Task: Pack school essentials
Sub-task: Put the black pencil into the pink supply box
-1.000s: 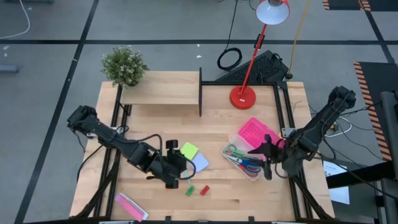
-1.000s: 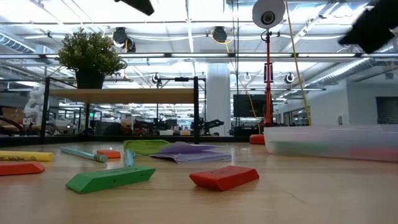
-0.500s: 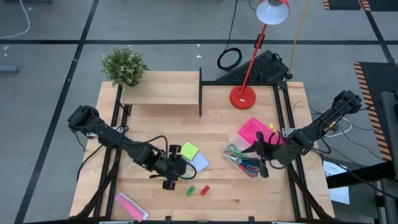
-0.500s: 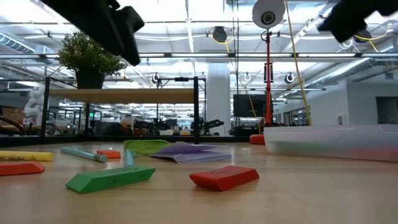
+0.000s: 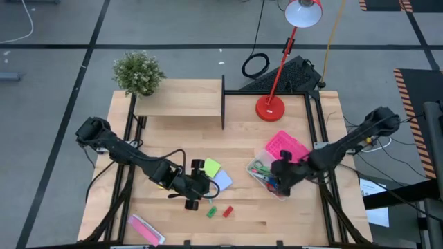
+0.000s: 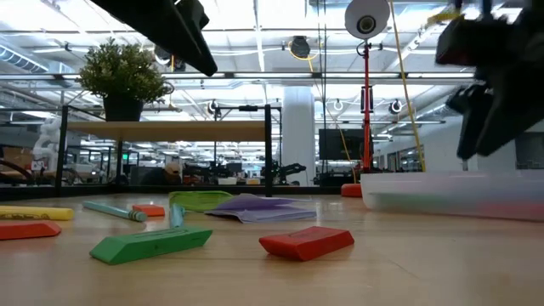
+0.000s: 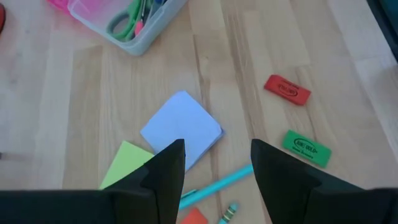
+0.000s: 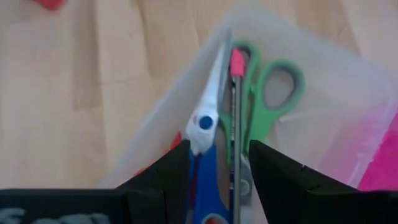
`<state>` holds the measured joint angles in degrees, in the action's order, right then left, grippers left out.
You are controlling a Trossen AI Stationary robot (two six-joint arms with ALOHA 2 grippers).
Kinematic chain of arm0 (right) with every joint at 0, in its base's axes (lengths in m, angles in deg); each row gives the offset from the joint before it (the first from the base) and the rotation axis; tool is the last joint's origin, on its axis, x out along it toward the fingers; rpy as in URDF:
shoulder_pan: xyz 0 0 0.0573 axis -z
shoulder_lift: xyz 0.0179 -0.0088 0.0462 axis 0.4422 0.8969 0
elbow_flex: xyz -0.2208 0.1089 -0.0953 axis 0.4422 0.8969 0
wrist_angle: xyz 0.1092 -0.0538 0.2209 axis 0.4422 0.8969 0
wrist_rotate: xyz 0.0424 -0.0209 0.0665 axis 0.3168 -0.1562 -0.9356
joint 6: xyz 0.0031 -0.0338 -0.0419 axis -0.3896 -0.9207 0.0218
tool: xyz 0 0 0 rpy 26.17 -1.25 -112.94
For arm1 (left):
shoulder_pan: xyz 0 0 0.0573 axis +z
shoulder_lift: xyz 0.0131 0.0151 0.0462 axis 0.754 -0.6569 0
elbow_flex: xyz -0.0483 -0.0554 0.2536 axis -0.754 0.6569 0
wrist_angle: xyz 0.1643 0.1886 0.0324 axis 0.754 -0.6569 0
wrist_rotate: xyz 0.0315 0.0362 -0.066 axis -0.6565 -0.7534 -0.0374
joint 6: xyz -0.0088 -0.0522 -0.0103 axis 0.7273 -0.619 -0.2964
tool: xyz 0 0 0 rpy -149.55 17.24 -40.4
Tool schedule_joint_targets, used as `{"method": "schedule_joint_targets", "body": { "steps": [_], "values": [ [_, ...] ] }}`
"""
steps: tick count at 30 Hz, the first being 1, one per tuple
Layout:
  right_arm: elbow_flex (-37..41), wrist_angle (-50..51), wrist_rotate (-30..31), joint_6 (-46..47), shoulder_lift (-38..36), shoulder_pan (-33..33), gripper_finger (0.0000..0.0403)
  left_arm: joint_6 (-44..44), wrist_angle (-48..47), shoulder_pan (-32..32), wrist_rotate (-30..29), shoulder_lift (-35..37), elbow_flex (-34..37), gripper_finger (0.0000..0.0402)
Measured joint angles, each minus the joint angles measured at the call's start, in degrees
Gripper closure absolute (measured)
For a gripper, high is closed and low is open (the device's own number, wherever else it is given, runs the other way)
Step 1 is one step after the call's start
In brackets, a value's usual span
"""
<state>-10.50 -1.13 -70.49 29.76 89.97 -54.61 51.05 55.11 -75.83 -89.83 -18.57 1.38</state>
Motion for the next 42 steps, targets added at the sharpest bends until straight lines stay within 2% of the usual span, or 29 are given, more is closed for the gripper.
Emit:
{"method": "schedule_joint_targets", "body": {
  "steps": [8,16,25,28,35,42],
  "values": [
    [0.02,0.85,-10.01,-2.08,1.95,6.44,0.0252,0.22,0.06,-0.02,-0.04,0.0,0.01,0.0215],
    [0.02,2.54,-8.86,-2.17,2.47,7.02,0.0277,2.55,0.06,0.0,-1.03,0.02,0.01,0.0215],
    [0.02,2.58,-8.6,-3.67,6.41,7.02,0.0293,3.0,0.66,0.59,-1.09,0.04,0.01,0.0215],
    [0.02,2.55,-8.58,-3.56,6.43,7.02,0.0313,3.06,0.96,0.57,-1.09,0.06,0.02,0.0215],
    [0.02,2.6,-9.11,-3.47,6.22,7.02,0.0389,3.13,1.2,0.57,-1.09,0.09,0.01,0.0215],
    [0.07,3.54,-8.63,0.43,1.91,7.02,0.0378,3.13,1.2,0.57,-1.09,0.09,0.03,0.0215]
  ]
}}
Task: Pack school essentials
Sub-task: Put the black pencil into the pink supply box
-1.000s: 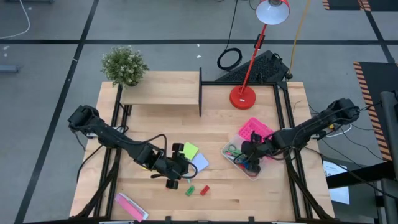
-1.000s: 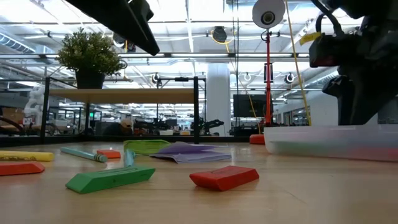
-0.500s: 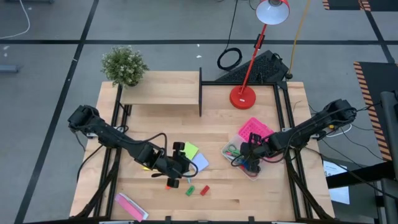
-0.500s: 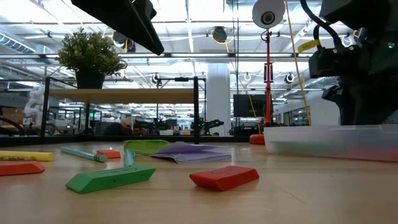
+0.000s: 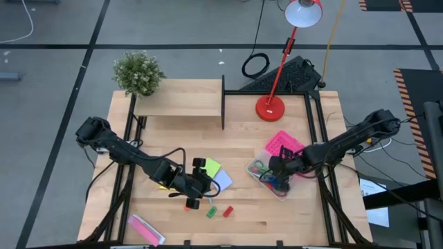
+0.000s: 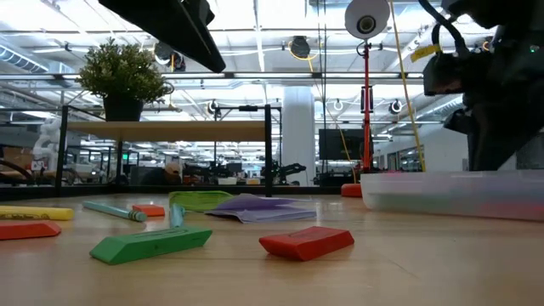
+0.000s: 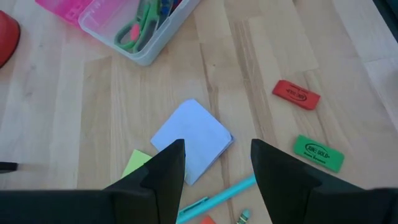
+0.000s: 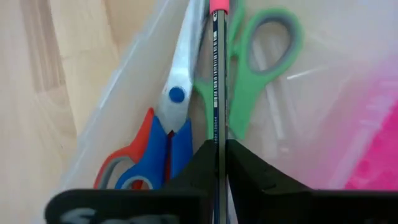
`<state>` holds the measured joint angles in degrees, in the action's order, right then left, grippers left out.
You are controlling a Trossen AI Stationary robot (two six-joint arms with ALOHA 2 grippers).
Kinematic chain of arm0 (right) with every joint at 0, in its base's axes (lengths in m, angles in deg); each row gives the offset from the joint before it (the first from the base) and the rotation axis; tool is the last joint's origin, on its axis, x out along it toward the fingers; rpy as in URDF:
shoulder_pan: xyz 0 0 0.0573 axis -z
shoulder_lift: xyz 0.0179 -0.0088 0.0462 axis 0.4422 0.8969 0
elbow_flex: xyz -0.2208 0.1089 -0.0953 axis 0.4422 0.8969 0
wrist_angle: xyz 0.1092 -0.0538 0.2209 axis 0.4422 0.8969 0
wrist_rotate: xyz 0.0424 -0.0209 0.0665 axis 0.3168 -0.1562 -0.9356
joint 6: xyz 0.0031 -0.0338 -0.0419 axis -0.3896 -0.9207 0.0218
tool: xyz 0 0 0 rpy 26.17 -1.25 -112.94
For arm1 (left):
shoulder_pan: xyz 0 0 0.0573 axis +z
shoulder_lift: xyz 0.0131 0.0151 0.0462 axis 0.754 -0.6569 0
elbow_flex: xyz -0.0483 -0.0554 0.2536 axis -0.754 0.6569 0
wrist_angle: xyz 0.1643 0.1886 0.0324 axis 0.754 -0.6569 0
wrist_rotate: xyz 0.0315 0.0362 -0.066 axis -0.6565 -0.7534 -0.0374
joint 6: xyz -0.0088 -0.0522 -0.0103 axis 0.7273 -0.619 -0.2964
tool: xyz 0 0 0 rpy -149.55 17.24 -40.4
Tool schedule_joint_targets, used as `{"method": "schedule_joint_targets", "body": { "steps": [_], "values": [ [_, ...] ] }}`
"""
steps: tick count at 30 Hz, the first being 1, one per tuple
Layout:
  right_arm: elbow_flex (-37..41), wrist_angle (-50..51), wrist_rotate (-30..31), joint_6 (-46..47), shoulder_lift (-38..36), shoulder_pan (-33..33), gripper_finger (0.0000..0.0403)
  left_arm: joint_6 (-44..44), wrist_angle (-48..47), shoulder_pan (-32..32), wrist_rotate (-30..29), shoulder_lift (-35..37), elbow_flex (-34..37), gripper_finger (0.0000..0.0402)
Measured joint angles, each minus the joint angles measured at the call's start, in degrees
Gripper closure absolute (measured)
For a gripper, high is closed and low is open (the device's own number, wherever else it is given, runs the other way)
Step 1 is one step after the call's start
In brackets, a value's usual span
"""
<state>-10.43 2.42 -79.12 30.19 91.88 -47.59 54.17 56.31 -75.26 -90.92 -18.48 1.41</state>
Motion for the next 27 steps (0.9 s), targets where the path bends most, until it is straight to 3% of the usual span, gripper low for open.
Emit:
{"method": "schedule_joint_targets", "body": {
  "steps": [10,27],
  "values": [
    [0.0,9.08,6.08,12.71,-4.02,0.0,0.0382,0.07,1.19,0.0,-0.55,0.0,0.0,0.0215],
    [0.0,8.61,6.36,20.18,-1.51,0.0,0.0363,0.44,1.9,0.0,-0.52,0.0,0.0,0.0215]
  ]
}}
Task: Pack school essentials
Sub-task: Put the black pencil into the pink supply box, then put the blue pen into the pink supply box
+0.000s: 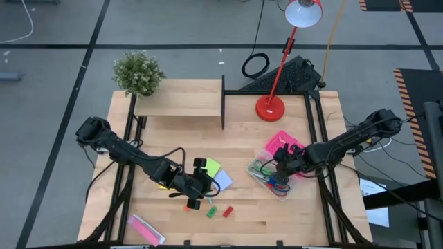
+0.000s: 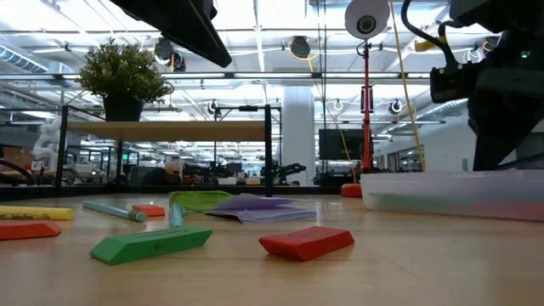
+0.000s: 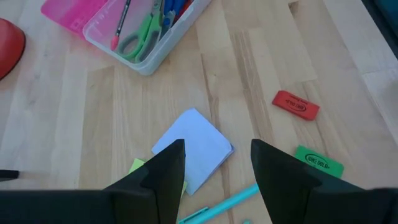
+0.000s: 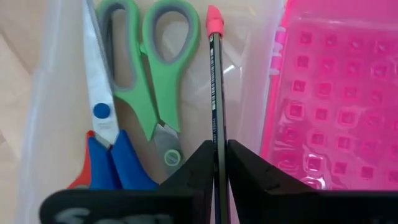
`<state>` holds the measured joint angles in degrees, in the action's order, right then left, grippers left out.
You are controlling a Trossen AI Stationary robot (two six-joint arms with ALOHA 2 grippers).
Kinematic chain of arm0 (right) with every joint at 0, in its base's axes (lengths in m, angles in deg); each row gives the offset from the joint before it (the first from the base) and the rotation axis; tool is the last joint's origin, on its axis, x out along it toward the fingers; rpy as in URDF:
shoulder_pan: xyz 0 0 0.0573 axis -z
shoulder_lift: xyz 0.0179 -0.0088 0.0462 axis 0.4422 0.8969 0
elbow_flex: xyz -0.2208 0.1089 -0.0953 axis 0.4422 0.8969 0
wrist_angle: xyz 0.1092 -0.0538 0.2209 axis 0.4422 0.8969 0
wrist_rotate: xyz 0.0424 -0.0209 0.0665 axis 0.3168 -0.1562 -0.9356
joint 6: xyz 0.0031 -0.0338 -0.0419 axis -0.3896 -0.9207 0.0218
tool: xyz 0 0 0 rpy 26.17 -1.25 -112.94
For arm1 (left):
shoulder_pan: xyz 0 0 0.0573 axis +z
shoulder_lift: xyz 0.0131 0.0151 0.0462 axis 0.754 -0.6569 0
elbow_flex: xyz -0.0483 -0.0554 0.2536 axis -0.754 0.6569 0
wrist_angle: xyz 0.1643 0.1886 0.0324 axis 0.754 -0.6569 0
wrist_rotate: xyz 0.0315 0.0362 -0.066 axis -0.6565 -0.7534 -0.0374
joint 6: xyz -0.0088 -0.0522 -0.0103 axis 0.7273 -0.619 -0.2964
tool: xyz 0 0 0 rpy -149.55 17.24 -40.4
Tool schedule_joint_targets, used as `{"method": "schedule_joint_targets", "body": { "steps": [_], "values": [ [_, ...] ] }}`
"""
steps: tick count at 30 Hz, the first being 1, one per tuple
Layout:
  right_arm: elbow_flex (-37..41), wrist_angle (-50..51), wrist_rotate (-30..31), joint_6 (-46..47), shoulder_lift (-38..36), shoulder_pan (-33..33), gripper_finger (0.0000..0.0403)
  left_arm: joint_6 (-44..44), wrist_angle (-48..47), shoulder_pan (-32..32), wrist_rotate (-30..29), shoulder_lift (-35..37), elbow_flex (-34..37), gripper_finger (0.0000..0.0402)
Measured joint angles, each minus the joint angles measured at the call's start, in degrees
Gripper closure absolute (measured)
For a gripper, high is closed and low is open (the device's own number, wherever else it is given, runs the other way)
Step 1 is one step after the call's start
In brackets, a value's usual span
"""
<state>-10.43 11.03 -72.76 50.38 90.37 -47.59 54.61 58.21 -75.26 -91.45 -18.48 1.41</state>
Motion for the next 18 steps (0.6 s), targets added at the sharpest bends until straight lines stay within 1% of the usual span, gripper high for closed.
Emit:
{"method": "schedule_joint_targets", "body": {
  "steps": [5,7,12,18],
  "values": [
    [0.0,-0.04,-0.51,0.02,1.66,0.0,0.0356,-0.02,-0.02,0.0,0.0,0.0,0.0,0.0215],
    [0.0,-0.17,-1.73,0.36,1.65,0.0,0.0347,-0.02,-0.02,0.0,0.0,0.0,0.0,0.0215],
    [0.0,-0.15,-1.92,1.05,1.4,-0.02,0.0315,0.04,-0.02,0.0,0.02,0.0,0.0,0.0215],
    [0.0,0.26,-1.59,-0.79,0.5,0.0,0.028,0.46,-0.11,0.0,-0.61,0.0,0.0,0.0215]
  ]
}}
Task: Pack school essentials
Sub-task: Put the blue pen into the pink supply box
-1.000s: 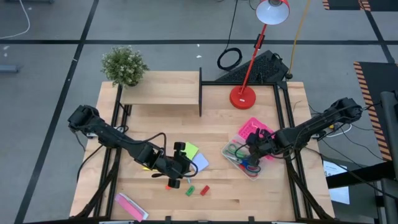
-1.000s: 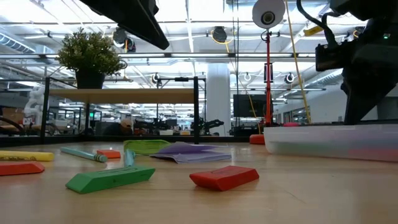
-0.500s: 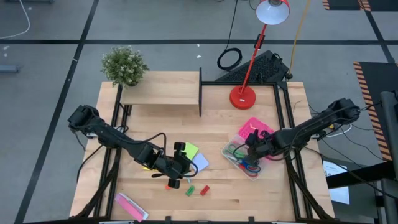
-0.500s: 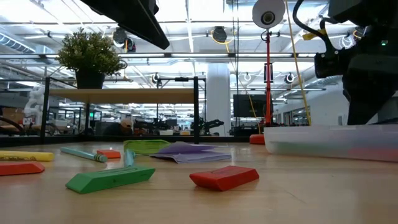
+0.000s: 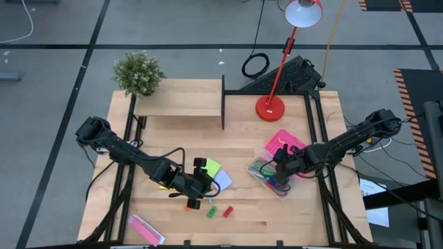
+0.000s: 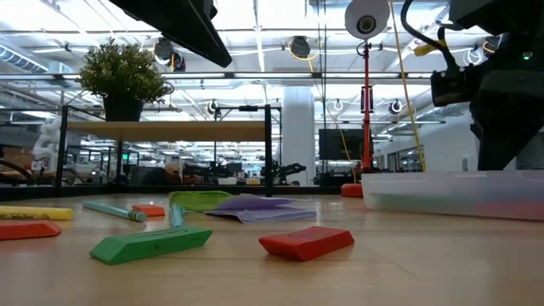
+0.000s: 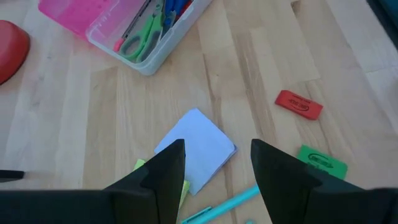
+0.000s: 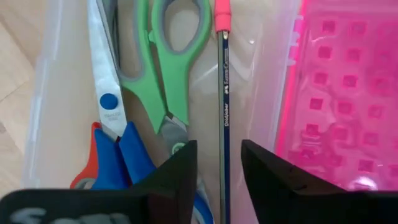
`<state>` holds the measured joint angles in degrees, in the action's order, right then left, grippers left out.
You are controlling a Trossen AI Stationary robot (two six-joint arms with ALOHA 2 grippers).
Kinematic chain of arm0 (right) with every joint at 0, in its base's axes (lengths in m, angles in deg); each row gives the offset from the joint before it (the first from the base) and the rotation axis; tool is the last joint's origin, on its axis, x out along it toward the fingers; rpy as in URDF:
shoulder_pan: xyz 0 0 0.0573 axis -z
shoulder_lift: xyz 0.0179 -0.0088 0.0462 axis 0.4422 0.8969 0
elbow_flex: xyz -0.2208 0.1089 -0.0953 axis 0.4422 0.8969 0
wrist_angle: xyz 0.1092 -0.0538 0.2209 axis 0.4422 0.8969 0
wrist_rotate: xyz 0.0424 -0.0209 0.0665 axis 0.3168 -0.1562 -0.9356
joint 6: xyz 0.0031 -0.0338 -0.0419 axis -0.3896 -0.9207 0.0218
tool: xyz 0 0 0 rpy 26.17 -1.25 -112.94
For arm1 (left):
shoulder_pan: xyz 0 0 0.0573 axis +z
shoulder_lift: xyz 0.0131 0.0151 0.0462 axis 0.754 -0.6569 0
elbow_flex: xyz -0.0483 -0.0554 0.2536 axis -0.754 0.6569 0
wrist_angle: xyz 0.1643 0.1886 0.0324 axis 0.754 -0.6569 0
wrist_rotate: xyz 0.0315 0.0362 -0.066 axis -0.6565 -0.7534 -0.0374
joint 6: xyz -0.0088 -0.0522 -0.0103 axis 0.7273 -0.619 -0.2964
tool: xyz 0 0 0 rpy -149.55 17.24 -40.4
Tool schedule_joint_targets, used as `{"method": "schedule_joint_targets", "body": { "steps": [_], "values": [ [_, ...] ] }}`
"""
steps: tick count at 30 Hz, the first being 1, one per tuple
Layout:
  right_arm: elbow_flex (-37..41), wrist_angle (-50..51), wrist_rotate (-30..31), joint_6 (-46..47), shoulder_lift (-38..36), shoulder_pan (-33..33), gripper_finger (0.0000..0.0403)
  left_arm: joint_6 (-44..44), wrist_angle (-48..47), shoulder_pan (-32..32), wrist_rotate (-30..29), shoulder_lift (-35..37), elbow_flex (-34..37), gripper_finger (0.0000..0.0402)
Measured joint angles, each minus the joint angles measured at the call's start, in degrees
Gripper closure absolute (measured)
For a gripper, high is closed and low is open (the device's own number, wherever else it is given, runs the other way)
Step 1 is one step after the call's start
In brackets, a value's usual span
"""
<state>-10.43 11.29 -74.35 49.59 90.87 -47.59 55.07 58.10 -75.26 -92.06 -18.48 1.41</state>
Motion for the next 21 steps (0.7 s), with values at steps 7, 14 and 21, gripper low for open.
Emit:
{"method": "schedule_joint_targets", "body": {
  "steps": [7,14,21],
  "values": [
    [0.0,0.04,1.31,-1.78,-6.0,-0.01,0.0275,-0.93,-3.36,0.01,-0.26,0.0,0.0,0.0215],
    [0.0,-1.34,1.4,-5.07,-12.67,-0.02,0.0275,-1.53,-5.57,0.44,2.37,0.0,1.63,0.0215],
    [-0.02,-9.6,1.57,-14.99,-16.84,-0.02,0.0275,7.36,-3.88,0.76,10.71,-2.19,6.28,0.0215]
  ]
}}
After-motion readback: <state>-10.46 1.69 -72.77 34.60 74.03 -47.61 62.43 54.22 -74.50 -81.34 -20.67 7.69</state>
